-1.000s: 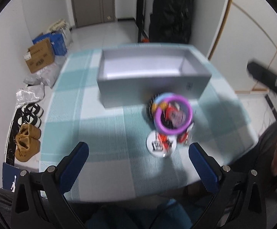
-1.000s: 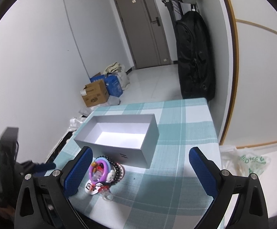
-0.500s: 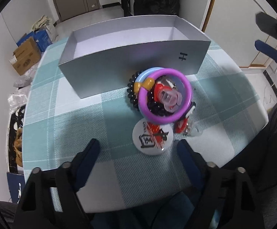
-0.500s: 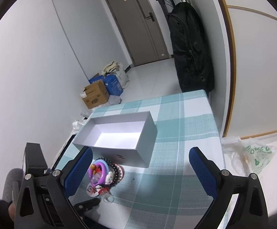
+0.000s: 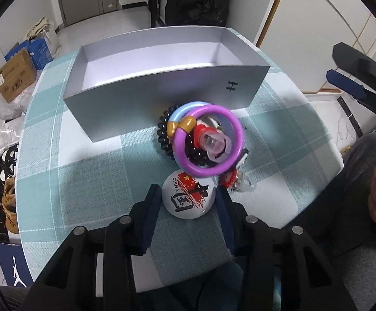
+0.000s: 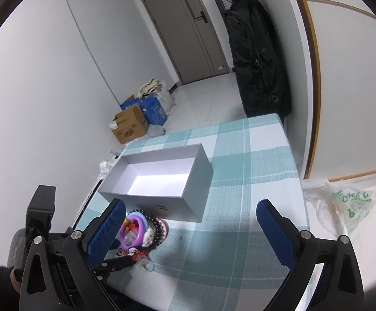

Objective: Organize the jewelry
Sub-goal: 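Lower the left tool onto the white flag badge and grasp it, then grasp the small red-topped clear ring with the right tool while the left holds the badge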

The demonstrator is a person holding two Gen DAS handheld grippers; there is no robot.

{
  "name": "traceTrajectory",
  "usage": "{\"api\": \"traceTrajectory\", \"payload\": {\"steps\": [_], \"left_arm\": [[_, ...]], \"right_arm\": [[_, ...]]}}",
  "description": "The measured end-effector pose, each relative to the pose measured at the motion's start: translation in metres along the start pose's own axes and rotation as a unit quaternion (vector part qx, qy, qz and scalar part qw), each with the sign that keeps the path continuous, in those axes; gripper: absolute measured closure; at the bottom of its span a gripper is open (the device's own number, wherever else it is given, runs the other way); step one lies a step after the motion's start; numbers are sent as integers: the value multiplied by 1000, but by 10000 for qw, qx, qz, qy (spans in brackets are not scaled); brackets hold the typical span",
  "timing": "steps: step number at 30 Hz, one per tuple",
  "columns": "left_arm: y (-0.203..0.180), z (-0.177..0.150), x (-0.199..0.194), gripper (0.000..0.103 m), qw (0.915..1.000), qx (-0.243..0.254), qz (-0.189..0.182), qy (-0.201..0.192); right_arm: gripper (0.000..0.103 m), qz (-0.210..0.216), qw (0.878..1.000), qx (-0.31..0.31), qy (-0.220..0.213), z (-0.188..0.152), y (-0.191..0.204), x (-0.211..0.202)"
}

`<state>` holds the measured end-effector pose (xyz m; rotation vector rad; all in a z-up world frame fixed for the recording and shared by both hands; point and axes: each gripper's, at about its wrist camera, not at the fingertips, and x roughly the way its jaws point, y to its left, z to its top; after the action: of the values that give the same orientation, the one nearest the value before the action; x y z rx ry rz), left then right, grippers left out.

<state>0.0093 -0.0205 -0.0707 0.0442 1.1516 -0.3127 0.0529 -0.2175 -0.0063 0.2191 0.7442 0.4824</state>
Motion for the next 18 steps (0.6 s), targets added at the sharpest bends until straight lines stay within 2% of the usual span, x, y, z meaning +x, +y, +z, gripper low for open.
{"api": "traceTrajectory", "payload": {"steps": [8,15,18], "left_arm": [[5,-9,-11,66,9997,-155,-95,134],[23,-9,-34,66,9978,-571,-260,-208],[29,-6,-44,66,9956,-742,-337,-467]], "right_arm": [[1,-38,9982,-221,551,-13,9,17],[2,201,9912,-699,1110,-35,31,32],[7,368,9872,-858,1295,-44,41,38]]}}
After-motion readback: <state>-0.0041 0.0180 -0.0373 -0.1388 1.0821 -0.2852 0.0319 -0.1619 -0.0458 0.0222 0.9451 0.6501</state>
